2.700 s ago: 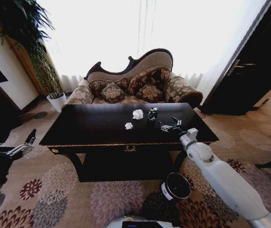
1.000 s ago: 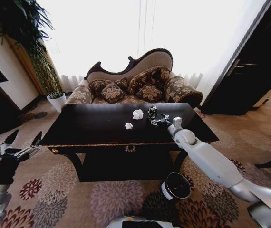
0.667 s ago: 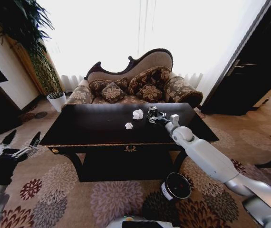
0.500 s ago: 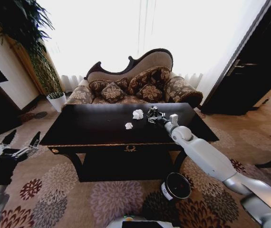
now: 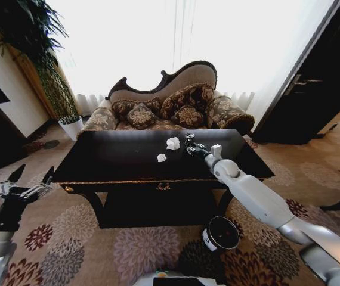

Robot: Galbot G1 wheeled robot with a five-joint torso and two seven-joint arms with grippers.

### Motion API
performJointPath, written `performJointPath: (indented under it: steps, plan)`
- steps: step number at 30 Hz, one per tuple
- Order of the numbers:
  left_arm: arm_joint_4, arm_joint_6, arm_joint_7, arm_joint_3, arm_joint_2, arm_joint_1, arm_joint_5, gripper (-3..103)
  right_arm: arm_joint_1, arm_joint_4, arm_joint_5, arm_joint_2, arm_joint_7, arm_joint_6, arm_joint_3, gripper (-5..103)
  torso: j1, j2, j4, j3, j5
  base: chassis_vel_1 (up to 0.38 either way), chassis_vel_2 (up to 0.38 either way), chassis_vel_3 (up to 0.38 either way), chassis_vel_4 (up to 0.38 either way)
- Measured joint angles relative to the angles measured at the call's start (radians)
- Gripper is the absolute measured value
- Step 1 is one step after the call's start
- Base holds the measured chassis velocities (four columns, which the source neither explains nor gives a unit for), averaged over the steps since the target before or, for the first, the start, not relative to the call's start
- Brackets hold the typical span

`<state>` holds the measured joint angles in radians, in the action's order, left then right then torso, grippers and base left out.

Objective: Move to the front of the table and place the trash on the table into the trash bin.

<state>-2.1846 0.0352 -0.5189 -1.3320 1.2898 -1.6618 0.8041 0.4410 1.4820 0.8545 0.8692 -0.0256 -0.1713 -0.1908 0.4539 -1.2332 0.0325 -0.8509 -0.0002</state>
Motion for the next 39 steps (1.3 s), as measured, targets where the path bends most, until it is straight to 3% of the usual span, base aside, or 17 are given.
performJointPath:
  steps: [2, 6, 10, 23, 34, 39]
  plan:
    - [0.002, 0.000, 0.000, 0.001, 0.000, 0.001, 0.000, 100, 0.003, 0.002, -0.001, 0.000, 0.000, 0.000, 0.002, 25, 0.000, 0.000, 0.0000, 0.000, 0.0000, 0.000, 0.000, 0.000, 0.000]
    - [0.007, 0.002, 0.000, 0.005, 0.000, 0.005, -0.001, 100, 0.018, 0.013, -0.002, -0.002, 0.003, 0.001, 0.013, 3, 0.000, 0.000, 0.0000, 0.000, -0.0001, 0.000, 0.000, 0.000, 0.000]
    - [0.009, 0.006, 0.001, 0.011, 0.005, 0.006, -0.006, 100, 0.033, 0.025, -0.002, -0.003, 0.007, 0.001, 0.024, 0, 0.000, 0.000, -0.0001, 0.000, -0.0001, 0.000, 0.000, 0.000, 0.000]
    - [0.009, 0.009, 0.001, 0.023, 0.011, 0.010, -0.009, 100, 0.179, 0.145, 0.001, -0.037, 0.078, 0.037, 0.162, 0, 0.000, 0.000, 0.0000, 0.000, 0.0000, 0.000, 0.000, 0.000, 0.000]
    - [-0.003, 0.026, 0.000, 0.044, 0.034, 0.009, -0.017, 100, 0.514, 0.366, 0.021, -0.039, 0.211, 0.130, 0.383, 0, 0.000, 0.000, 0.0001, 0.000, -0.0002, 0.000, 0.000, 0.000, 0.000]
    - [-0.027, 0.030, -0.002, 0.060, 0.055, 0.005, -0.026, 100, 0.674, 0.493, 0.003, 0.017, 0.261, 0.160, 0.492, 0, 0.000, 0.000, 0.0000, 0.000, 0.0002, 0.000, 0.000, 0.000, 0.000]
